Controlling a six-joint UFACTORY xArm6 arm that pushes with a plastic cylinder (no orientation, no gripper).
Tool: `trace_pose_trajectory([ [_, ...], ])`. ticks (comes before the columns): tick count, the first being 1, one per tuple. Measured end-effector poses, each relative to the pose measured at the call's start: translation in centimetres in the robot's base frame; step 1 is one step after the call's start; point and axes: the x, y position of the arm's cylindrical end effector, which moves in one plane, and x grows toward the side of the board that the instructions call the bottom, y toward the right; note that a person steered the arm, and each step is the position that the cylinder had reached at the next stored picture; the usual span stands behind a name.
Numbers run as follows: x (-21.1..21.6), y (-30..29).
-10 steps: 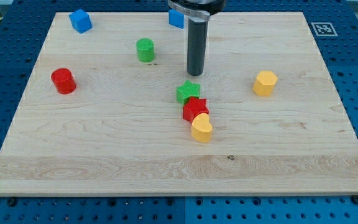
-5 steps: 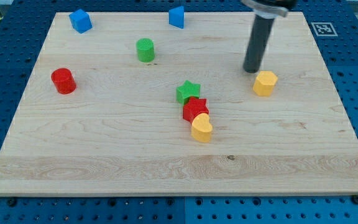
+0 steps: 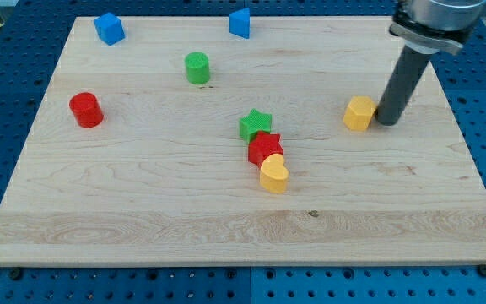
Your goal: Place yellow hexagon to the top of green star
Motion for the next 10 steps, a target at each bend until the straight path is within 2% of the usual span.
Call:
trace_pose_trajectory([
  [3,0.0,-6.0],
  [6,-2.1,-5.9],
  [8,-2.3,-10.9],
  [10,-3.4,-9.5],
])
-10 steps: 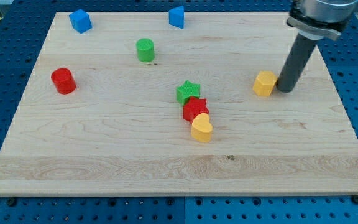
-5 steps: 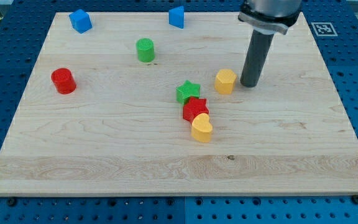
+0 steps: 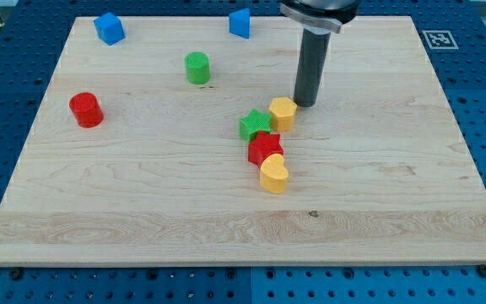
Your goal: Place yellow hexagon to the top of green star
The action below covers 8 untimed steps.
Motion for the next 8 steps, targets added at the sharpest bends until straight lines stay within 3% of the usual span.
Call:
trace_pose_trajectory([
  [2,5.4,0.5],
  [5,4.5,-0.3],
  [6,6.8,-0.8],
  [8,3.9,-4.4],
])
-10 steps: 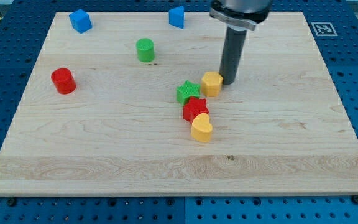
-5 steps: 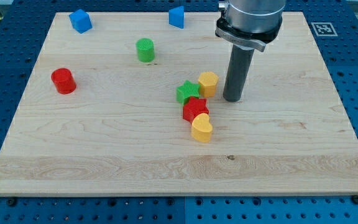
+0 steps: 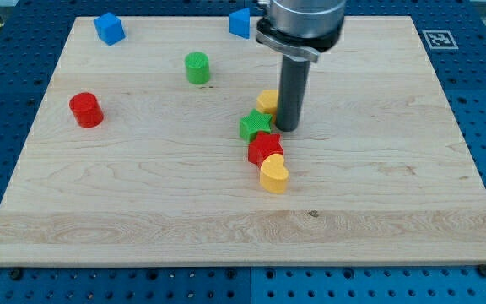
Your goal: Place yellow hexagon to the top of green star
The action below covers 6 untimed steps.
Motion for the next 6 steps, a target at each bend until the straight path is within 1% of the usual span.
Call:
trace_pose_trajectory([
  [1,-0.6,0.3],
  [2,-0.6,3.6],
  [3,-1.6,5.7],
  [4,-5.1,4.2],
  [5,-6.0,3.0],
  [6,-5.3,-0.2],
])
